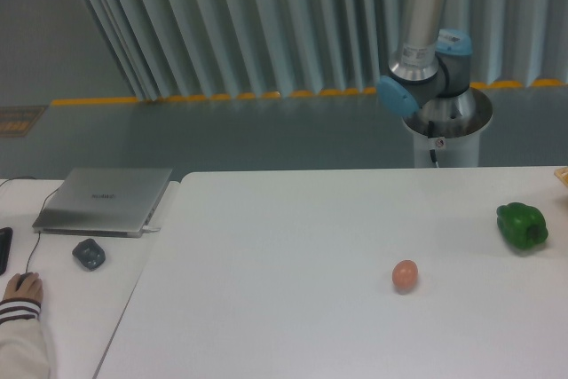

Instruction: Place the red pepper on the table

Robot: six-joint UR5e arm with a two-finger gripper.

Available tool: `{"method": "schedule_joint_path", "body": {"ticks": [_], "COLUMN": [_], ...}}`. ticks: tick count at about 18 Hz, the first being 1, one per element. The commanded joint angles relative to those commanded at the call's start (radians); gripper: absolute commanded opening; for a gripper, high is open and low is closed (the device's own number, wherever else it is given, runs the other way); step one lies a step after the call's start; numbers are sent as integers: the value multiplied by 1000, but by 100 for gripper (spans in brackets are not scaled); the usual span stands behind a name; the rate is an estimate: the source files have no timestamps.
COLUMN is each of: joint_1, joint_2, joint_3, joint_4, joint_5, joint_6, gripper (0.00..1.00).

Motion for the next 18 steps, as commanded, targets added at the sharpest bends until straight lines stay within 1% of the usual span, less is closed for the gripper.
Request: {"method": "schedule_joint_path", "body": {"ticks": [2,5,6,7,9,12,13,15,18], "joint_1": [-14,-74,-100,-144,-195,-277,-305,-354,-414], "joint_2": [21,48,49,49,48,35,29,9,-27], "joint_3": [2,2,3,5,11,31,34,35,43], "joint_4": [0,0,1,8,14,15,32,84,109], "joint_5": [-31,-46,-48,-46,-45,-43,-43,-37,-16], "joint_6": [-2,-29,-66,-125,-196,-291,-336,-391,-481], "gripper": [50,50,50,50,50,50,50,50,50]}}
